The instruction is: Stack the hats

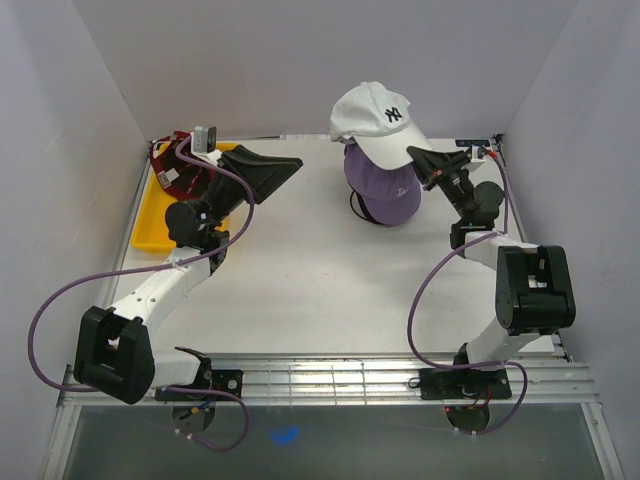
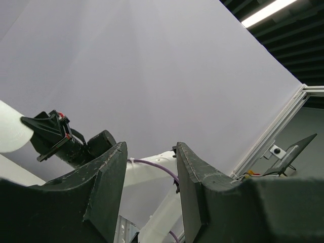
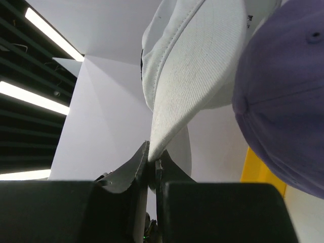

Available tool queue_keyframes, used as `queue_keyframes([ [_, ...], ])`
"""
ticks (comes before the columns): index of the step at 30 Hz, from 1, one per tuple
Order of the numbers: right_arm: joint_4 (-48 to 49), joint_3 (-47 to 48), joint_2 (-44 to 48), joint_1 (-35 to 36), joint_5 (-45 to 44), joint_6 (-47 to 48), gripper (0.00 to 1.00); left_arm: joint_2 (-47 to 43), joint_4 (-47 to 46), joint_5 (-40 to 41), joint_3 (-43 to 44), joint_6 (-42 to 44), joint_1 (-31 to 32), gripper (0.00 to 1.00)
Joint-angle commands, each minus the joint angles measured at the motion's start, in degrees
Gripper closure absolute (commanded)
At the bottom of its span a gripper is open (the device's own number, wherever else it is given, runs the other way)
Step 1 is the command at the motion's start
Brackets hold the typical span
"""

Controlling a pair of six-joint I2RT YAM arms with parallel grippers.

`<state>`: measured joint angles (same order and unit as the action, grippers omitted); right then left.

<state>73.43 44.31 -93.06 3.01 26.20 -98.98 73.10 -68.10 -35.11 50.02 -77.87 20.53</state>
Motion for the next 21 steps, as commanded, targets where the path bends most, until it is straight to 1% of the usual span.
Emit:
queue_keyframes([
  [1,8.05,4.10,0.95,-0.10,0.61,0.10,0.92,-0.33,-0.99,-0.66,1.22,-0.01,-0.50,0.46],
  [7,8.22,7.88,-0.63,-0.10,0.52,0.19,0.92,-0.15,-1.16,-1.10,1.31,-0.36,-0.76,0.46],
  [11,7.79,12.62,-2.39,-0.19,0.79,0.28,0.92,-0.50,-0.72,-1.36,1.31,-0.27,-1.28,0.46],
  [15,7.61,15.18,-4.32,-0.02,1.14,-0.07,0.92,-0.50,-0.46,-1.63,1.57,-0.36,-1.72,0.46],
  [21,8.66,12.82,-5.64,-0.02,1.31,-0.43,0.92,-0.15,-0.72,-1.98,1.83,-0.97,-2.08,0.46],
])
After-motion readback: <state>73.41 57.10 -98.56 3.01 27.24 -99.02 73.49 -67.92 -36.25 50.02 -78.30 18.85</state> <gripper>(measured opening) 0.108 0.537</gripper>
